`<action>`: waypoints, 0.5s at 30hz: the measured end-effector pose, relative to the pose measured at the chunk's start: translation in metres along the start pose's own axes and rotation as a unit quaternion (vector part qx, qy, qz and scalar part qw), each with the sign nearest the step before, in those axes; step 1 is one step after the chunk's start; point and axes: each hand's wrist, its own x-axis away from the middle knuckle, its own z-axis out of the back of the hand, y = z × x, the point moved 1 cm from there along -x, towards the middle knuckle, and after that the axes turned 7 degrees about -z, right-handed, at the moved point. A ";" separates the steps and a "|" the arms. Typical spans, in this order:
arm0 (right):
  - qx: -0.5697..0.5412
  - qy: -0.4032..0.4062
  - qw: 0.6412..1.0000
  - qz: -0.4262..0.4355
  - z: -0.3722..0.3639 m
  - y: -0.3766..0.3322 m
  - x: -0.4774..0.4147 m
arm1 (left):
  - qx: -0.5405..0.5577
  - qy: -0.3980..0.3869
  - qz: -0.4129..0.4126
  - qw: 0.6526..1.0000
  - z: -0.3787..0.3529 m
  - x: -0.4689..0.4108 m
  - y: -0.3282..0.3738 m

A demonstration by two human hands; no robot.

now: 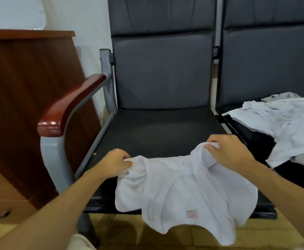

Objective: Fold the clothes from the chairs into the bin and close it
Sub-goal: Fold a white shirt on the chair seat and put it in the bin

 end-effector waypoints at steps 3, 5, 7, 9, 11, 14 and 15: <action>-0.037 0.093 0.994 -0.034 0.009 0.008 -0.003 | -0.040 0.008 0.002 0.999 0.000 -0.002 -0.002; -0.047 0.122 0.990 -0.045 0.012 0.016 -0.004 | -0.054 0.027 -0.008 0.998 0.002 -0.002 -0.003; -0.032 0.121 0.991 -0.046 0.012 0.023 -0.004 | -0.075 0.055 -0.015 0.996 0.006 0.001 0.001; -0.013 0.112 0.992 -0.051 0.011 0.026 -0.001 | -0.084 0.085 -0.020 0.993 0.012 0.004 0.008; -0.009 0.093 0.994 -0.061 0.011 0.027 0.000 | -0.072 0.106 -0.025 0.991 0.015 0.007 0.016; -0.010 0.042 0.996 -0.075 0.009 0.024 0.003 | -0.076 0.126 -0.028 0.989 0.016 0.010 0.024; -0.012 0.031 0.996 -0.078 0.009 0.024 0.003 | -0.065 0.134 -0.027 0.988 0.017 0.011 0.026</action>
